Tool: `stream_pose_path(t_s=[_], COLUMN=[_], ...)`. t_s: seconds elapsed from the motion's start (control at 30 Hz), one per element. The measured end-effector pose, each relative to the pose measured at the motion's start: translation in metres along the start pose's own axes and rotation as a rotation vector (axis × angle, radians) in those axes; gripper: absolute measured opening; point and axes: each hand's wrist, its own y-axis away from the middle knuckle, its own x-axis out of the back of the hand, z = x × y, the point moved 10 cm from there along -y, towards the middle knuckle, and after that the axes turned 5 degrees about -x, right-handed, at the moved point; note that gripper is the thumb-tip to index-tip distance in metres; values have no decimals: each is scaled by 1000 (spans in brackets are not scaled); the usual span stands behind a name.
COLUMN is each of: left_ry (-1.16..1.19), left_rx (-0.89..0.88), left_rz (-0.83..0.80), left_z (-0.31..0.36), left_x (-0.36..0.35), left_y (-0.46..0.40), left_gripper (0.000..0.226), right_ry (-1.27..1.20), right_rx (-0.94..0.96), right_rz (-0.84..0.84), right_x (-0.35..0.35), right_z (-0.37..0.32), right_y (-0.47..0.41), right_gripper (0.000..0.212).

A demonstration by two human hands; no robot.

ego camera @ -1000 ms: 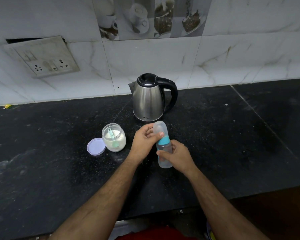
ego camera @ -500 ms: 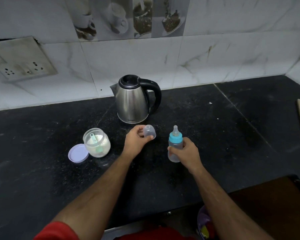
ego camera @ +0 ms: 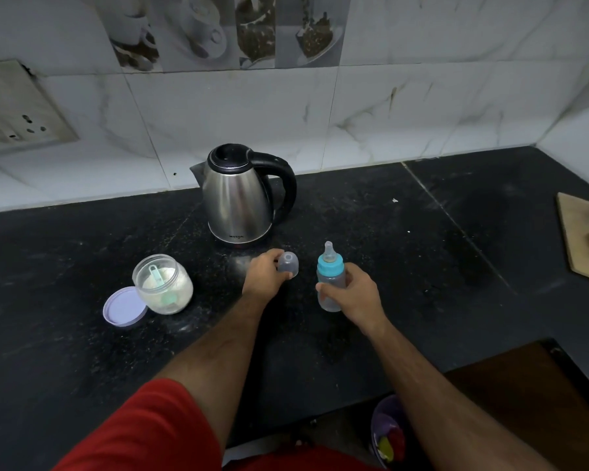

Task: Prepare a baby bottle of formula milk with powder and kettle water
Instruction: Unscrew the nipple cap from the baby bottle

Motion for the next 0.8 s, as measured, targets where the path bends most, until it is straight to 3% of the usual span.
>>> stream_pose_path(t_s=[0.17, 0.3, 0.37, 0.47, 0.6, 0.8], left_ry=[-107, -97, -52, 157, 580, 810], left_rx=[9, 13, -10, -13, -25, -90], left_rz=[-19, -21, 44, 138, 55, -207], left_z=[1, 0, 2, 11, 31, 37], left_x=[-9, -9, 2, 23, 39, 50], left_y=[0, 4, 9, 23, 47, 69], left_gripper=[66, 84, 76, 49, 13, 32], right_ry=[-3, -3, -9, -43, -130, -321], right_rx=[26, 31, 31, 27, 37, 51], right_rz=[-27, -49, -63, -94, -211, -486], right_x=[-3, -6, -9, -17, -39, -83], right_z=[-3, -4, -4, -9, -24, -56], right_y=[-1, -1, -1, 0, 6, 30], right_gripper=[47, 48, 49, 47, 45, 30])
